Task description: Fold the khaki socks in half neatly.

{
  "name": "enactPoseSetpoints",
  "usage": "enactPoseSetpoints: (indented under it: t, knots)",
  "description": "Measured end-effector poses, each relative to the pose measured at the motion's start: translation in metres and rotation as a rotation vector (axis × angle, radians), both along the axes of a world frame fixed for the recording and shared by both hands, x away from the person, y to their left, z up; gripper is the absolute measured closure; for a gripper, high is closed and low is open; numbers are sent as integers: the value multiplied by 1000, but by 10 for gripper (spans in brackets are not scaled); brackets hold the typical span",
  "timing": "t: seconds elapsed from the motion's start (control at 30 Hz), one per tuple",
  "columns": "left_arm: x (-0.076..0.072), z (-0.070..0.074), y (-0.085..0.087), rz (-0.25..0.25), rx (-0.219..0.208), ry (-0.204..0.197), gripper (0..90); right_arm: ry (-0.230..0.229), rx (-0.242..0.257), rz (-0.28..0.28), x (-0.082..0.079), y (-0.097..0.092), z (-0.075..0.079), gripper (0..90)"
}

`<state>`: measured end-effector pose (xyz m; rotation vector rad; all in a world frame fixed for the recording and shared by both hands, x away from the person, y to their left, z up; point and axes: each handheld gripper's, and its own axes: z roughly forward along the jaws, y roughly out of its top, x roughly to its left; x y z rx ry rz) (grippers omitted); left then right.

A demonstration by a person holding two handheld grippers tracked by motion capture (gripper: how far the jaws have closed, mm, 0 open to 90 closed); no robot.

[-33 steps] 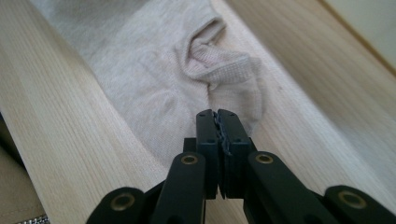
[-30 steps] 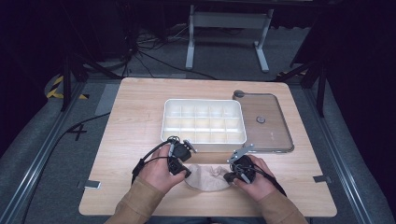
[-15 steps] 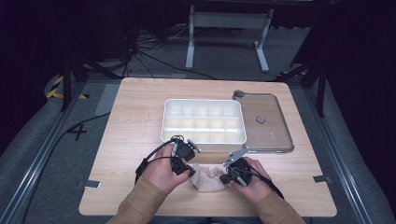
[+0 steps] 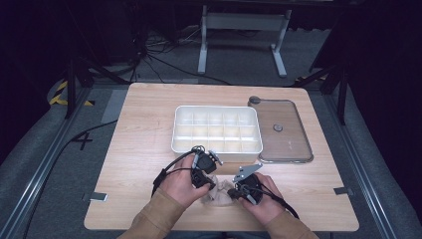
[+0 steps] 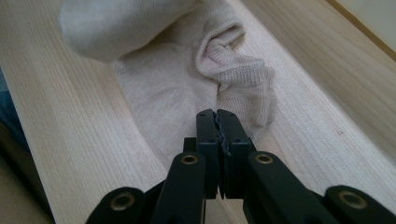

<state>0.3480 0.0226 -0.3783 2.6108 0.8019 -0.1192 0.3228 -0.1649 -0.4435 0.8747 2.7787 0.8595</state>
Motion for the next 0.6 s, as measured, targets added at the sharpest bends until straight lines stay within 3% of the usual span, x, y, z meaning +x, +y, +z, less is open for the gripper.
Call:
enactPoseSetpoints:
  t: [0.37, 0.6]
  knots:
    - [0, -8, -18, -40, 24, -2, 841, -3, 18, -8, 0, -2, -2, 882]
    - [2, -14, -23, -36, 26, -2, 840, -2, 20, -10, 0, -3, -2, 882]
